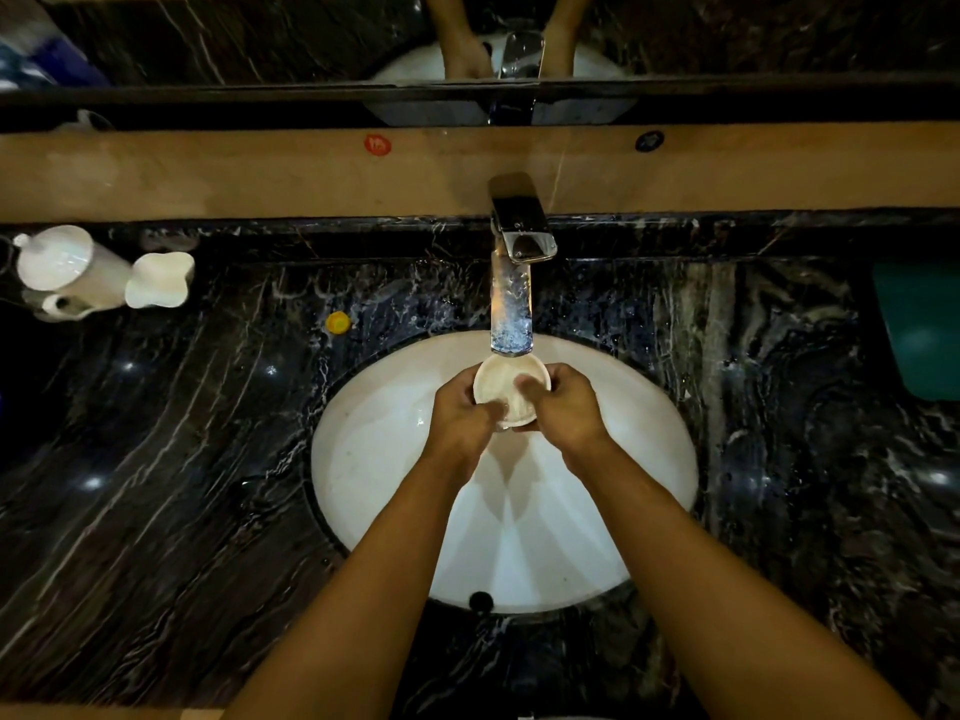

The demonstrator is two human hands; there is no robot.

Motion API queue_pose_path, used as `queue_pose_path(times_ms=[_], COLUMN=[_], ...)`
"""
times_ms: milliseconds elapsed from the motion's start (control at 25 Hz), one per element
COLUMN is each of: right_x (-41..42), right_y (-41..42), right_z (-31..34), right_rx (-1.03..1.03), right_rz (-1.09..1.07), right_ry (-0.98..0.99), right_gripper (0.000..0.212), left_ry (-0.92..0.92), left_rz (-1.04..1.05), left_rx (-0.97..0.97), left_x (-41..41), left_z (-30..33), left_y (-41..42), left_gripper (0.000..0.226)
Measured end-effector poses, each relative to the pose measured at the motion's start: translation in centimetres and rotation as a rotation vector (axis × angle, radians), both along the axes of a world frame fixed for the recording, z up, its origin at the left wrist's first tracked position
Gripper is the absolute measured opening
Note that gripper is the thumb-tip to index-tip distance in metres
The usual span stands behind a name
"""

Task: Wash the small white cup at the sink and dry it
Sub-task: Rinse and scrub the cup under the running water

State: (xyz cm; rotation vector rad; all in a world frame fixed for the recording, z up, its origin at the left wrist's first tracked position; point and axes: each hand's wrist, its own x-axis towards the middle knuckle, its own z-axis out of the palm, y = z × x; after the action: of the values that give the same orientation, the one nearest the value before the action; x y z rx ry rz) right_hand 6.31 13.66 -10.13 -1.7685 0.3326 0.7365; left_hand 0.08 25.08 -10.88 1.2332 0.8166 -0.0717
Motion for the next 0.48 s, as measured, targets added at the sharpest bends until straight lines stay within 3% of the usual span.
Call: queue_pose_path(times_ms=[200,320,480], right_x=[0.3,-0.2,0.5], right_y=[-0.1,0.3,-0.3], right_z=[0.2,0.4,-0.2], right_rx=[-0.017,-0.094,-0.383], right_rz=[0.021,0.037,0.152], right_ry=[-0.057,-0.085,-0.116], right_gripper=[0.023,0.022,0.039], left_ry=[-0.02,0.087,0.073], left_rz=[0.093,0.177,0.068], left_rx=[0.112,0.154,0.151], left_x=[0.2,1.3,1.6], left_z=[-0.1,0.1,1.2], left_y=[-0.8,-1.3,-1.4], left_gripper=[0.016,0.015,0.025])
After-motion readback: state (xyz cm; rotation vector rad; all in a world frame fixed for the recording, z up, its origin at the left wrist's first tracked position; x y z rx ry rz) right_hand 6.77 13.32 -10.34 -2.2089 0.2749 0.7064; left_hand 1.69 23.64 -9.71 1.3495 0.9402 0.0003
